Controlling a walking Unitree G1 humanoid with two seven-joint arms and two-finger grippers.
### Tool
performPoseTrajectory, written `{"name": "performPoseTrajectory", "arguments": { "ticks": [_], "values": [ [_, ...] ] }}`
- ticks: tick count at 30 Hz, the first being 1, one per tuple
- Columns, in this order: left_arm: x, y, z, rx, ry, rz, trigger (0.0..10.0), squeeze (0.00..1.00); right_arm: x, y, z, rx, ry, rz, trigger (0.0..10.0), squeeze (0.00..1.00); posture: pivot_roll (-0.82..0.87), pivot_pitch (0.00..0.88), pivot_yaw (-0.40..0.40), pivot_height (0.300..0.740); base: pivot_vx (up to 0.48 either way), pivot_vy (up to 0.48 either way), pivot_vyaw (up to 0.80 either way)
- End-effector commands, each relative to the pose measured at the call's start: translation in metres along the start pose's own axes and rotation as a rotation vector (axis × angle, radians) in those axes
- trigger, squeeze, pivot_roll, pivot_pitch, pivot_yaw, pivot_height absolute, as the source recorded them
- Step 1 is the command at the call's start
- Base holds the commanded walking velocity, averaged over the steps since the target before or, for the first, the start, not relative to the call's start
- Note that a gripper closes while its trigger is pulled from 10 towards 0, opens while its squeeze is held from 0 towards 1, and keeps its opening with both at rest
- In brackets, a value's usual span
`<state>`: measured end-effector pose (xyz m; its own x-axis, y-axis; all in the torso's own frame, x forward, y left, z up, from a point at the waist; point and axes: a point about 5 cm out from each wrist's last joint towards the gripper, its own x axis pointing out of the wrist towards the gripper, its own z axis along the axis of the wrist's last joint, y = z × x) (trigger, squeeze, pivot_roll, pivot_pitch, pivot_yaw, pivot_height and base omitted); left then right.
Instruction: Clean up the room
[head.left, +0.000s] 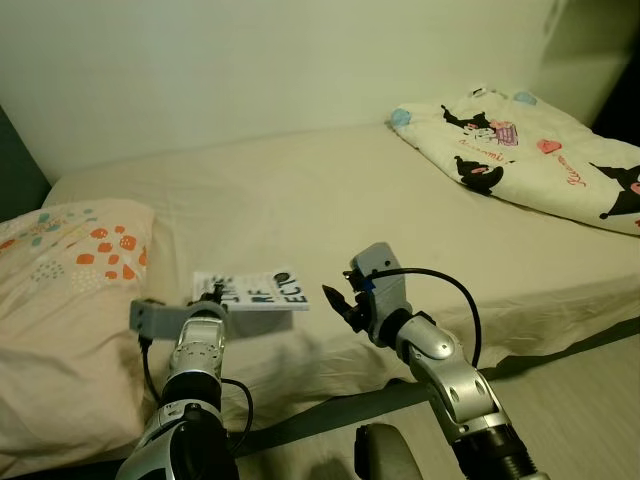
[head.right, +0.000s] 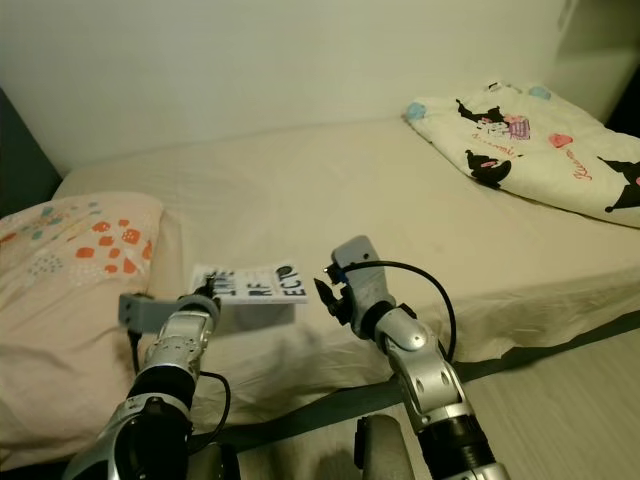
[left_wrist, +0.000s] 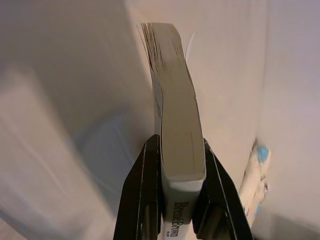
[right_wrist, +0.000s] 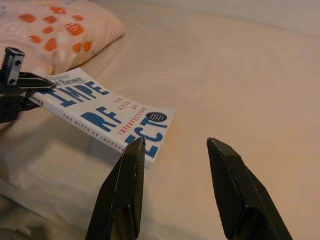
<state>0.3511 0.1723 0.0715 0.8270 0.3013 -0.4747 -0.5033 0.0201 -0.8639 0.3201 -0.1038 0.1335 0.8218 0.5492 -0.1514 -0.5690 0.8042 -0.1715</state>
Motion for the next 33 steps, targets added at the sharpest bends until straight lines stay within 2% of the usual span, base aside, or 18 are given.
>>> {"name": "performPoseTrajectory", "arguments": {
  "ticks": [1, 8, 9, 10, 12, 13, 15, 19, 26, 33],
  "values": [
    [0.001, 0.009, 0.007, -0.024, -0.041, 0.045, 10.0, 0.00, 0.002, 0.010, -0.005, -0.019, 0.029, 0.061, 10.0, 0.00, -0.12, 0.135, -0.022, 0.577, 0.000, 0.000, 0.00],
    [0.001, 0.014, 0.011, -0.020, -0.066, 0.059, 10.0, 0.00, 0.000, 0.015, -0.004, -0.052, 0.023, 0.124, 10.0, 0.00, -0.12, 0.140, -0.025, 0.572, 0.000, 0.000, 0.00],
    [0.000, 0.017, 0.014, -0.022, -0.087, 0.069, 10.0, 0.00, -0.005, 0.023, -0.005, -0.063, 0.018, 0.213, 10.0, 0.00, -0.11, 0.147, -0.030, 0.572, 0.000, 0.000, 0.00],
    [0.000, 0.017, 0.014, -0.022, -0.087, 0.069, 10.0, 0.00, -0.005, 0.023, -0.005, -0.063, 0.018, 0.213, 10.0, 0.00, -0.11, 0.147, -0.030, 0.572, 0.000, 0.000, 0.00],
    [-0.001, 0.026, 0.017, -0.040, -0.122, 0.108, 10.0, 0.00, -0.018, 0.036, -0.010, -0.028, 0.040, 0.389, 10.0, 0.00, -0.12, 0.159, -0.035, 0.572, 0.000, 0.000, 0.00],
    [-0.001, 0.026, 0.017, -0.040, -0.122, 0.108, 10.0, 0.00, -0.018, 0.036, -0.010, -0.028, 0.040, 0.389, 10.0, 0.00, -0.12, 0.159, -0.035, 0.572, 0.000, 0.000, 0.00],
    [-0.003, 0.037, 0.016, -0.040, -0.139, 0.134, 10.0, 0.00, -0.032, 0.046, -0.013, 0.039, 0.061, 0.545, 10.0, 0.00, -0.12, 0.176, -0.040, 0.572, 0.000, 0.000, 0.00],
    [-0.004, 0.047, 0.019, -0.034, -0.158, 0.144, 10.0, 0.00, -0.043, 0.055, -0.011, 0.104, 0.068, 0.673, 10.0, 0.00, -0.12, 0.187, -0.043, 0.572, 0.000, 0.000, 0.00],
    [-0.004, 0.062, 0.026, -0.004, -0.176, 0.166, 10.0, 0.00, -0.046, 0.054, -0.009, 0.096, 0.078, 0.715, 10.0, 0.00, -0.14, 0.199, -0.056, 0.572, 0.000, 0.000, 0.00],
    [-0.003, 0.067, 0.037, 0.009, -0.203, 0.173, 10.0, 0.00, -0.050, 0.051, -0.006, 0.099, 0.088, 0.740, 10.0, 0.00, -0.15, 0.204, -0.064, 0.572, 0.000, 0.000, 0.00]
  ]
}}
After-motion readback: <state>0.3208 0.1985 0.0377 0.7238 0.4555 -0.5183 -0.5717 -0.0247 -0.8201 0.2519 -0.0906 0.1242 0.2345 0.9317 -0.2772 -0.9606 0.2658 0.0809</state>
